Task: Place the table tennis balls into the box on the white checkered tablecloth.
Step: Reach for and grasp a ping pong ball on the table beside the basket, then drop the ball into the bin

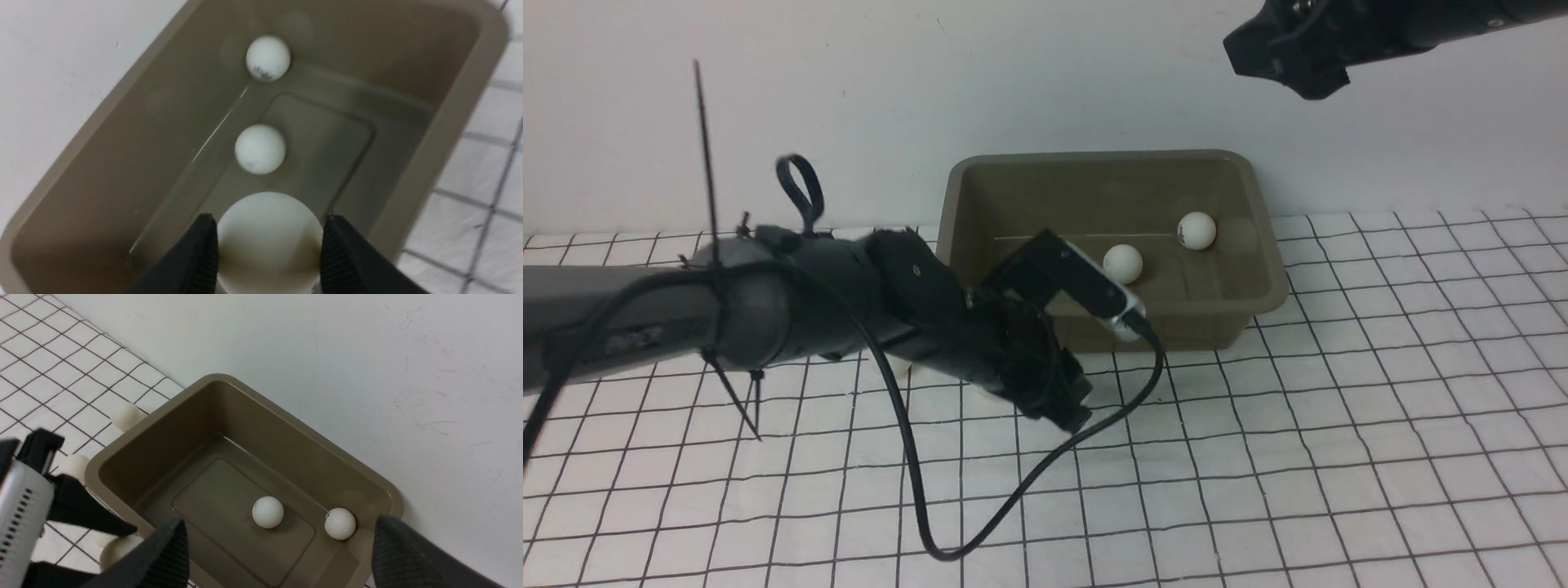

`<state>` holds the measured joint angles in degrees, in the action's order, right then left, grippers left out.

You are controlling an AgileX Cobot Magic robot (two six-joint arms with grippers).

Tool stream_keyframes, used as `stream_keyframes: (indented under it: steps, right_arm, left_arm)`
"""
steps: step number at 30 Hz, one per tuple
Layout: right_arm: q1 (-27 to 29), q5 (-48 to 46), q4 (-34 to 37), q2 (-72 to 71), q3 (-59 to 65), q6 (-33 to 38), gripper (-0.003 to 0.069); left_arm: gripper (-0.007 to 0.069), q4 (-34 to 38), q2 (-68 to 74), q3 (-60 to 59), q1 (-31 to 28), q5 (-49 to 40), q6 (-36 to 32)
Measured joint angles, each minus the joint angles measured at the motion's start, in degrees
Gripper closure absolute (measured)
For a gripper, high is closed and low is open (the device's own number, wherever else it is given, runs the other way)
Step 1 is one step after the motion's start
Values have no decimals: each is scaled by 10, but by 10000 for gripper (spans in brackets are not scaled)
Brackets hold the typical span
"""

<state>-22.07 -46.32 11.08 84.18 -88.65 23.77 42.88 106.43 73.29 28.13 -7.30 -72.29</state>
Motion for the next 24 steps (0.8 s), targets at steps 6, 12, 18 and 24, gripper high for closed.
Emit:
stream_keyframes:
  steps: [6,12,18,24]
  right_arm:
    - [0,-4,4,0,0,0,113]
    - [0,-18,5,0,0,0,113]
    - [0,-24,5,0,0,0,113]
    - [0,-28,5,0,0,2,113]
  left_arm:
    - [249,13,36,10,-12,7,-26]
    - [137,103,18,12,-12,1,-17]
    - [146,138,-40,12,-12,-59,-13]
    - [197,123,-141,12,-25,-176,38]
